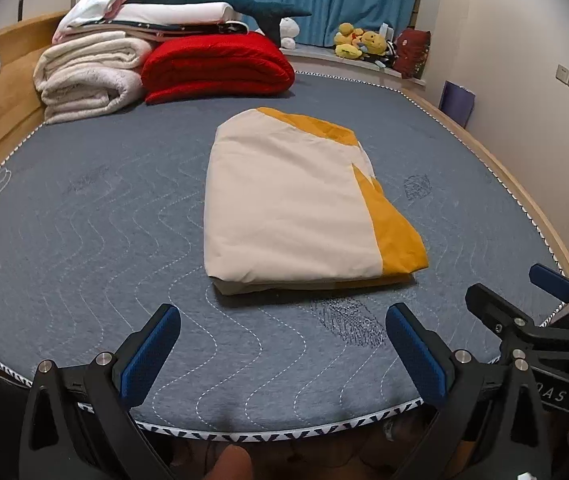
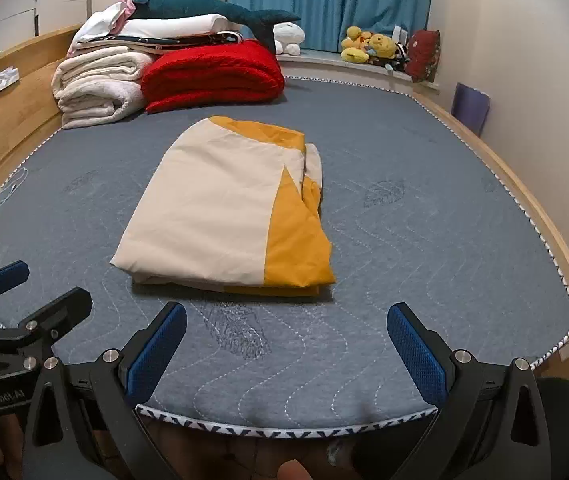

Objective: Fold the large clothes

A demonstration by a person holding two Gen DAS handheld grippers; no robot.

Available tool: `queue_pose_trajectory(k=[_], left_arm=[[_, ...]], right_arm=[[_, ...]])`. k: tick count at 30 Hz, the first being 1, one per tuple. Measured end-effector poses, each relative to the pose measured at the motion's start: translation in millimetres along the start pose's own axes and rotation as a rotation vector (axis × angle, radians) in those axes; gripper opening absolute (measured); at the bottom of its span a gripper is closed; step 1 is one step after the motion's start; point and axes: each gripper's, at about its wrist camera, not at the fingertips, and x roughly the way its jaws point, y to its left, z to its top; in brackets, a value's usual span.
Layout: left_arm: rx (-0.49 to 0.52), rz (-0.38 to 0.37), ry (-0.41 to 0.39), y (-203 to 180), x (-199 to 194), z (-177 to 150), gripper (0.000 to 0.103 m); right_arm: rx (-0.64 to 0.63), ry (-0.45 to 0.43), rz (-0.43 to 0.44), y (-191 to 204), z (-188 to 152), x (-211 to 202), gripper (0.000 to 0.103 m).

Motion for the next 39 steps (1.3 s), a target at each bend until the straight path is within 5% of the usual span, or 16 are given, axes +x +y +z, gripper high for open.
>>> queue_pose_trajectory(k=[39], left_arm=[[-0.013,0.005,-0.023,3.3,-1.3,-1.2,0.102]], right_arm=[[-0.013,-0.027,-0.002,-1.5,3.1,9.1,0.100]])
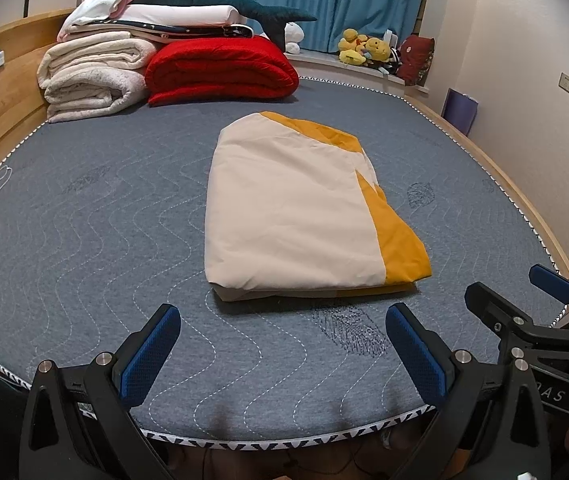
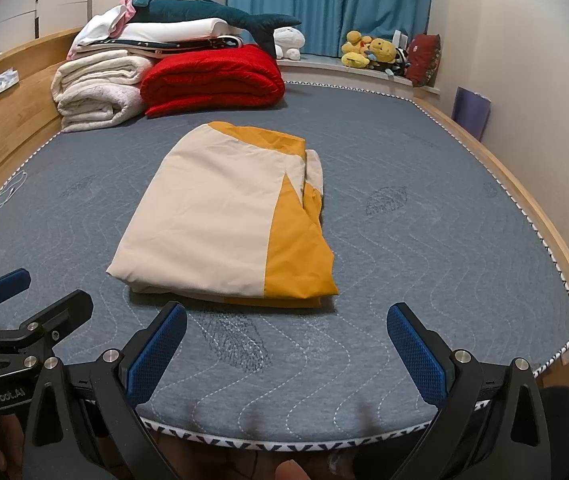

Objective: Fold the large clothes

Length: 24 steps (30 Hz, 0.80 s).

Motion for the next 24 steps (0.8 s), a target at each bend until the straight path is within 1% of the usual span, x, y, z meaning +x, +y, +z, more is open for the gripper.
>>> queue_pose_trajectory(k=[24], left_arm=[[0.000,0.000,-0.001,-1.8,0.4,0.9,0.102]], right_arm=[[-0.002,-0.002,-0.001,-1.1,0.6,0.7,0.100]])
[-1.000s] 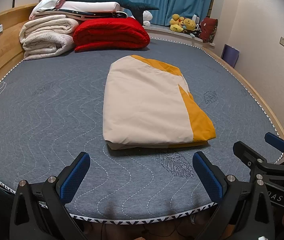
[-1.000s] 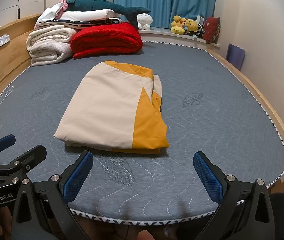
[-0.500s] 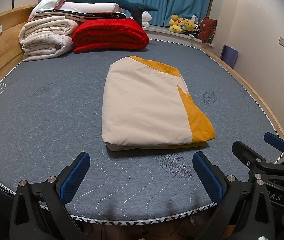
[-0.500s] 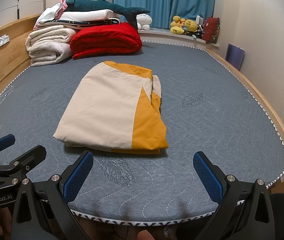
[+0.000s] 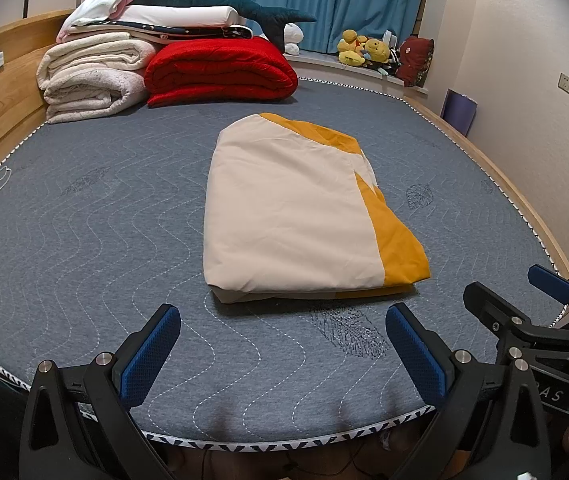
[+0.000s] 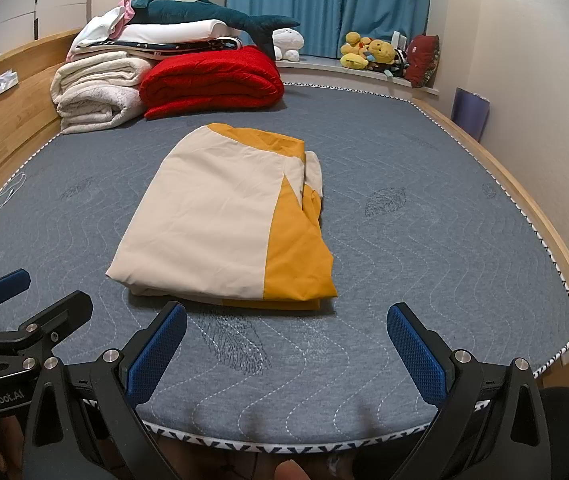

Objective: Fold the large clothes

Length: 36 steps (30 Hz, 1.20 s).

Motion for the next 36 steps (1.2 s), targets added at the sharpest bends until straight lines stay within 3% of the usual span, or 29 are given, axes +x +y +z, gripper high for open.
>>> queue_pose_trajectory(k=[36], left_arm=[[-0.002,0.004,-0.015,-6.3,-0.4,4.1,0.102]], right_arm=[[0.004,-0.001,-0.001,1.7,1.0,1.1,0.100]])
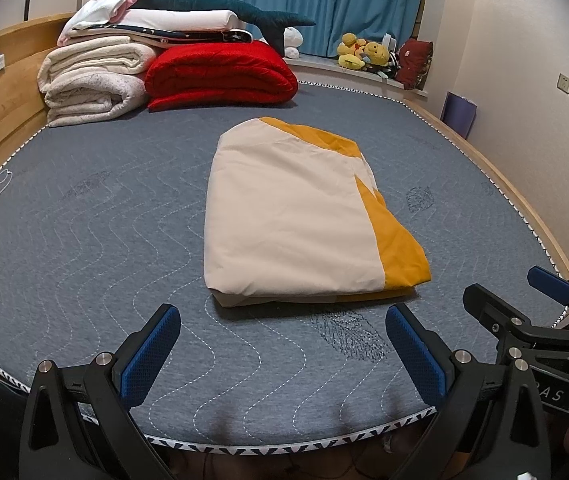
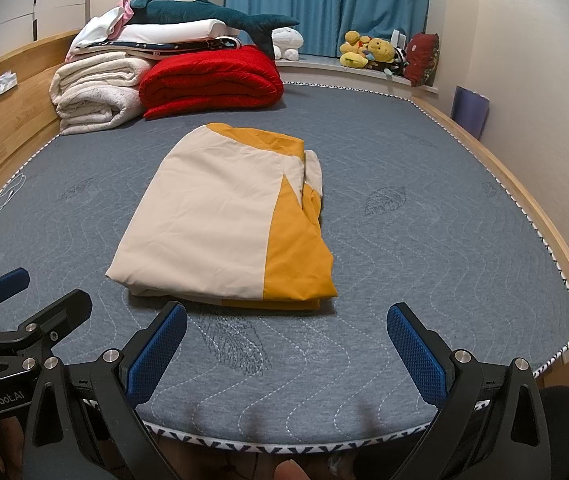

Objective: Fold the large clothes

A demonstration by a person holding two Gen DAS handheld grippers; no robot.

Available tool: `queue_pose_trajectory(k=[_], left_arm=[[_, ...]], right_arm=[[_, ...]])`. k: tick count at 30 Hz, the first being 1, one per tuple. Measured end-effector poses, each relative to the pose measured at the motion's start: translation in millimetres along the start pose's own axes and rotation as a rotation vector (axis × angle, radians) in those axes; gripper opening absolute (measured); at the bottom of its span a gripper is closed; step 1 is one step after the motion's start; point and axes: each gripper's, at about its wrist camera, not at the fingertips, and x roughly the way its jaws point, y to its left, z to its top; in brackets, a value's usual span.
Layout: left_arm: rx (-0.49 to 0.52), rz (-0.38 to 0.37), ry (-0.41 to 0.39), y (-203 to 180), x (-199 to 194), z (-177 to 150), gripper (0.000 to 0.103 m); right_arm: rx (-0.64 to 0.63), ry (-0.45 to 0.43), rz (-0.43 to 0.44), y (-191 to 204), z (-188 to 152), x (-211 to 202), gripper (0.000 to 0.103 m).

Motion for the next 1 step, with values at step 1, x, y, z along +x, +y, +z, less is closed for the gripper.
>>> queue_pose_trajectory(k=[1], left_arm=[[-0.001,0.001,0.001,-0.1,-0.1,-0.2,0.102]], right_arm=[[0.001,0.001,0.000,0.4,-0.2,-0.3,0.100]])
